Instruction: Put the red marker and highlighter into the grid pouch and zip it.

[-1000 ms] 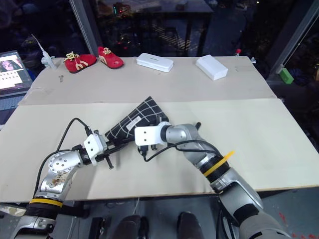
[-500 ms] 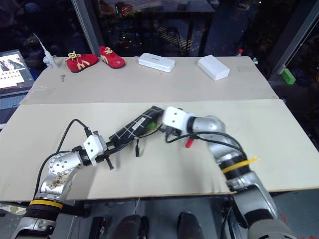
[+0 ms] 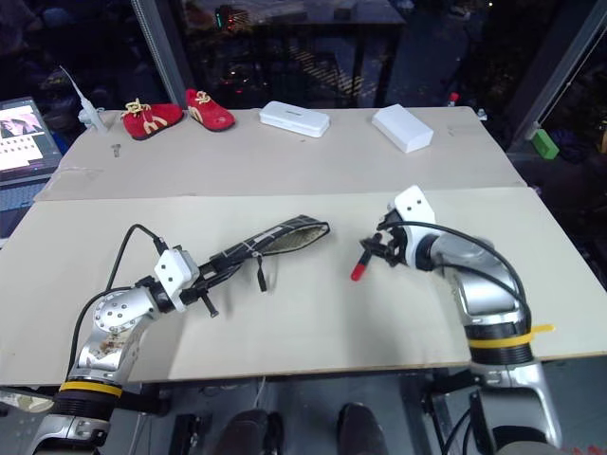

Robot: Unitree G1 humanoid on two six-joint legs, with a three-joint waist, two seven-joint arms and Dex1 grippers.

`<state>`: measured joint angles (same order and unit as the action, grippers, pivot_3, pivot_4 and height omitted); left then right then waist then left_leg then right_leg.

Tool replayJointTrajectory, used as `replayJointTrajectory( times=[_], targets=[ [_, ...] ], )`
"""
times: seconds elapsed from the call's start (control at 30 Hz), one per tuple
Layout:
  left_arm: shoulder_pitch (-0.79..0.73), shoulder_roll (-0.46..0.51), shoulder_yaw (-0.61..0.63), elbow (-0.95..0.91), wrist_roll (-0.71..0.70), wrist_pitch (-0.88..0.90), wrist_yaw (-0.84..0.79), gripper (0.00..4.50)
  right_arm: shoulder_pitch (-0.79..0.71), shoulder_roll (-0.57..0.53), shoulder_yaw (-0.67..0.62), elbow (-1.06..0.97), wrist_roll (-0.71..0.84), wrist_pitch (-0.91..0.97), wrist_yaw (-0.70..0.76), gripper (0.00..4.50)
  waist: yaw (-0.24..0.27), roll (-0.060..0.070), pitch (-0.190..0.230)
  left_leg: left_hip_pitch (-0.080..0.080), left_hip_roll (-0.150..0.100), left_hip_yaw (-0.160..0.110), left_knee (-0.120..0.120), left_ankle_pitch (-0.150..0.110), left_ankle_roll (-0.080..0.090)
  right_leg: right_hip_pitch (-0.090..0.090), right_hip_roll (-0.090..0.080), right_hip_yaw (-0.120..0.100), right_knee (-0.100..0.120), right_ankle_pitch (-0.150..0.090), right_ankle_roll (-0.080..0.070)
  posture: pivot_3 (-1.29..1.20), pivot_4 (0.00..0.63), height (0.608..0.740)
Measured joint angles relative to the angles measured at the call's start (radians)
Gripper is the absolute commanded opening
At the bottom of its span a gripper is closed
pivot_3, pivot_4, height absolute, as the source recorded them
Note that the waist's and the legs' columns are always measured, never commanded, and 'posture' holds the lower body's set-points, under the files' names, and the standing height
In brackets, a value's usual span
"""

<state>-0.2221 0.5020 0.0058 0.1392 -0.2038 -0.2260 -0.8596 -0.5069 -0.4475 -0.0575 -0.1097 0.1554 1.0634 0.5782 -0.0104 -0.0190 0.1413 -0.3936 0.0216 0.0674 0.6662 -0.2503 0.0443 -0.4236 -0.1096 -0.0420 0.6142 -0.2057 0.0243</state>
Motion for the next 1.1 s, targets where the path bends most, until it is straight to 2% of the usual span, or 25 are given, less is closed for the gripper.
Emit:
replayJointTrajectory(
  times=[0.13, 0.23, 0.57, 0.77, 1.1],
  targets=[
    [0.006, 0.000, 0.005, -0.001, -0.001, 0.002, -0.003, 0.00, 0.016, 0.060, -0.071, -0.097, 0.005, 0.172, -0.131, 3.26, 0.000, 0.001, 0.000, 0.000, -0.002, 0.000, 0.000, 0.000, 0.000, 0.001, -0.001, 0.000, -0.001, 0.000, 0.000, 0.00, 0.150, 0.740],
    [0.006, 0.000, 0.007, 0.001, 0.000, 0.001, -0.006, 0.00, 0.013, 0.084, -0.106, -0.106, 0.007, 0.212, -0.184, 3.26, 0.000, 0.001, 0.000, 0.000, -0.002, -0.001, 0.000, 0.000, 0.000, 0.001, 0.000, 0.000, -0.001, 0.000, 0.000, 0.00, 0.150, 0.740],
    [-0.012, -0.008, 0.007, 0.028, 0.000, -0.012, -0.018, 0.00, -0.030, 0.156, -0.110, -0.043, 0.024, 0.212, -0.277, 3.26, -0.004, 0.001, 0.000, 0.000, -0.004, 0.000, 0.000, 0.000, 0.000, 0.000, 0.001, 0.000, -0.001, 0.000, 0.000, 0.00, 0.150, 0.740],
    [-0.007, -0.012, 0.006, 0.026, 0.000, -0.011, -0.018, 0.00, -0.049, 0.153, -0.111, -0.010, 0.027, 0.189, -0.295, 3.26, -0.003, 0.001, 0.000, 0.000, -0.004, -0.001, 0.000, 0.000, 0.000, 0.000, 0.000, 0.000, -0.001, 0.000, 0.001, 0.00, 0.150, 0.740],
    [-0.007, -0.013, 0.006, 0.019, 0.000, 0.001, -0.017, 0.00, -0.170, 0.217, -0.103, -0.006, 0.069, 0.196, -0.327, 3.26, -0.006, 0.001, 0.000, 0.000, -0.003, -0.001, -0.001, 0.000, 0.000, 0.000, 0.001, 0.000, -0.001, 0.000, 0.001, 0.00, 0.150, 0.740]
  ],
)
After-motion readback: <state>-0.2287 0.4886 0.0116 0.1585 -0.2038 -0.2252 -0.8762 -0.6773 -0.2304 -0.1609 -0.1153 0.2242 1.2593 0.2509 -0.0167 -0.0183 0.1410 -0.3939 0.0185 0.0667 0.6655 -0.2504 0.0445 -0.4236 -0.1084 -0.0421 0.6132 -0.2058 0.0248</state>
